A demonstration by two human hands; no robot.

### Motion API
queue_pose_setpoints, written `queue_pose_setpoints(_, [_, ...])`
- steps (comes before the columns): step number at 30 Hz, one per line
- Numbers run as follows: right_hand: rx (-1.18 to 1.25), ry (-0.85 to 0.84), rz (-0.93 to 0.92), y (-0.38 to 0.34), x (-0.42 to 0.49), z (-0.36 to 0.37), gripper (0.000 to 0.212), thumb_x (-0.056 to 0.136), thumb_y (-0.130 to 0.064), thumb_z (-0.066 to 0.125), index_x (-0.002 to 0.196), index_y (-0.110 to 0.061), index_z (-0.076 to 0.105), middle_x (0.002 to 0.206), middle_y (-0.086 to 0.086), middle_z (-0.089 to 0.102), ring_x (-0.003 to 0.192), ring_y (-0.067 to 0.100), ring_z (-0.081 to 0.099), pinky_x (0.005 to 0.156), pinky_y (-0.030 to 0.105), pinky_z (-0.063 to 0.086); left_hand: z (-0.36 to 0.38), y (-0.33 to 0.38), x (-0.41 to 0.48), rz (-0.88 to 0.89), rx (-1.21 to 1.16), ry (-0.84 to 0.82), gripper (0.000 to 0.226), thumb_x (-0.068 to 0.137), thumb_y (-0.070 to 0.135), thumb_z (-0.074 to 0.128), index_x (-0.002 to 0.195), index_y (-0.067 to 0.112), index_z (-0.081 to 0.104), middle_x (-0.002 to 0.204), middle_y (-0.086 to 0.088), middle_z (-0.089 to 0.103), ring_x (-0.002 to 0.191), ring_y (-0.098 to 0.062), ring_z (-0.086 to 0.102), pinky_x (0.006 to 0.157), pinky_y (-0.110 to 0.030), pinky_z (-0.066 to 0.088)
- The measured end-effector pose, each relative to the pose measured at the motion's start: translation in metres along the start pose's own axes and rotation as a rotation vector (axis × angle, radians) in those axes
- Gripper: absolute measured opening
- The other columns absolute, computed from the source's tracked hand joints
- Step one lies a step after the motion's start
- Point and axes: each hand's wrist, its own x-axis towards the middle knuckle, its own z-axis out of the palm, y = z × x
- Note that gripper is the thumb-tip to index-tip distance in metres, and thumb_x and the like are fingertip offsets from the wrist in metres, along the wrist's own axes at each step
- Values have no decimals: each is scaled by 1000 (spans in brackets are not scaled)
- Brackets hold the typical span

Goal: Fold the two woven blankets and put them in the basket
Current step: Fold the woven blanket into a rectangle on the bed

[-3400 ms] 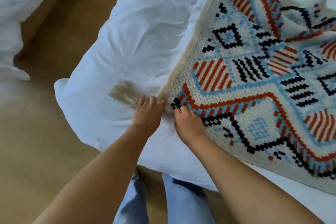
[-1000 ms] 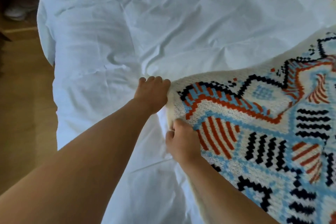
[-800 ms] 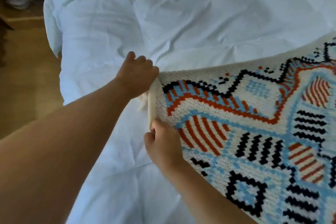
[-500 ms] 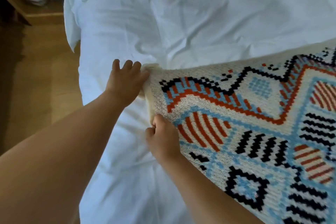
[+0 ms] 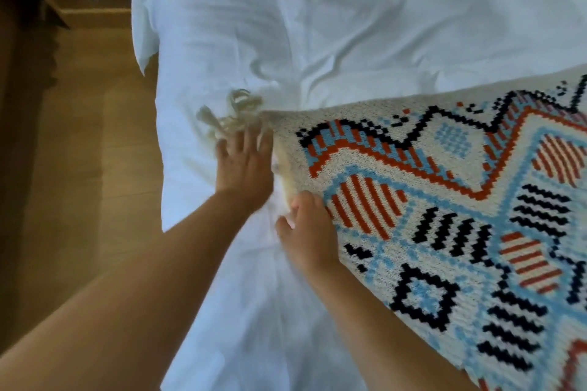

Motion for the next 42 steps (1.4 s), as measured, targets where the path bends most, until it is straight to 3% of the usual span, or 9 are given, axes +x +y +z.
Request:
queue_pose_setpoints(3, [-200, 44, 86, 23, -43, -5, 41, 82, -43, 56, 113, -16, 46, 110, -1, 51, 99, 16, 51, 67, 24, 38, 20, 31, -52, 87, -124, -34, 41, 93, 33, 37, 128, 12, 39, 122, -9, 47, 110, -27, 45, 87, -37, 36])
queue_pose_setpoints(6, [-351, -45, 234, 50, -91, -10, 54, 84, -49, 48, 123, -12, 42, 122, 5, 50, 112, 21, 47, 83, 29, 43, 29, 64, -91, -152, -429, -239, 49, 93, 47, 38, 123, 9, 33, 106, -11, 58, 94, -31, 60, 68, -35, 42])
queue_pose_setpoints(12, [-381, -104, 238, 59, -102, -7, 35, 94, -31, 39, 123, -13, 46, 125, 5, 54, 118, 22, 47, 95, 37, 41, 27, 101, -122, -485, -875, -352, 40, 87, 32, 54, 117, 11, 38, 90, -5, 56, 82, -25, 54, 64, -30, 38])
queue_pose_setpoints(17, [-254, -182, 239, 49, -101, -4, 21, 92, -18, 46, 111, -10, 51, 114, 7, 60, 105, 22, 57, 82, 31, 45, 29, 93, -134, -497, -870, -356, 16, 90, 22, 49, 76, 13, 49, 86, -9, 61, 84, -26, 55, 66, -28, 37])
queue_pose_setpoints(23, [-132, -227, 134, 32, -135, 20, 17, 92, -15, 41, 100, -6, 53, 105, 10, 59, 100, 27, 54, 75, 31, 39, 42, 54, -161, -568, -813, -352, 17, 87, 19, 51, 82, 6, 60, 91, -12, 67, 91, -30, 59, 70, -28, 41])
queue_pose_setpoints(27, [7, -79, 195, 48, -152, 2, 22, 90, -26, 52, 104, -9, 50, 109, 6, 54, 104, 21, 50, 85, 33, 43, 32, 72, -176, -484, -912, -418, 19, 88, 30, 51, 91, 12, 57, 85, 0, 62, 76, -16, 54, 65, -26, 39])
queue_pose_setpoints(34, [-387, 93, 386, 120, -261, -18, 35, 79, -29, 62, 102, -4, 54, 100, 12, 58, 96, 28, 54, 83, 34, 42, 40, 139, -269, -338, -933, -603, 29, 86, 39, 56, 71, 15, 56, 66, -4, 58, 65, -19, 54, 62, -30, 44])
queue_pose_setpoints(39, [-351, -75, 330, 146, -285, -17, 24, 96, -24, 39, 115, -12, 46, 118, 5, 55, 109, 19, 53, 89, 25, 40, 52, 187, -321, -348, -1008, -675, 26, 91, 33, 48, 72, 16, 56, 72, 0, 60, 73, -18, 57, 63, -27, 43])
queue_pose_setpoints(42, [-357, -139, 202, 144, -293, -12, 22, 93, -18, 47, 113, -9, 52, 111, 6, 63, 98, 15, 62, 80, 22, 46, 57, 189, -334, -436, -1041, -593, 24, 95, 25, 43, 80, 11, 56, 81, -6, 60, 78, -22, 55, 68, -30, 43])
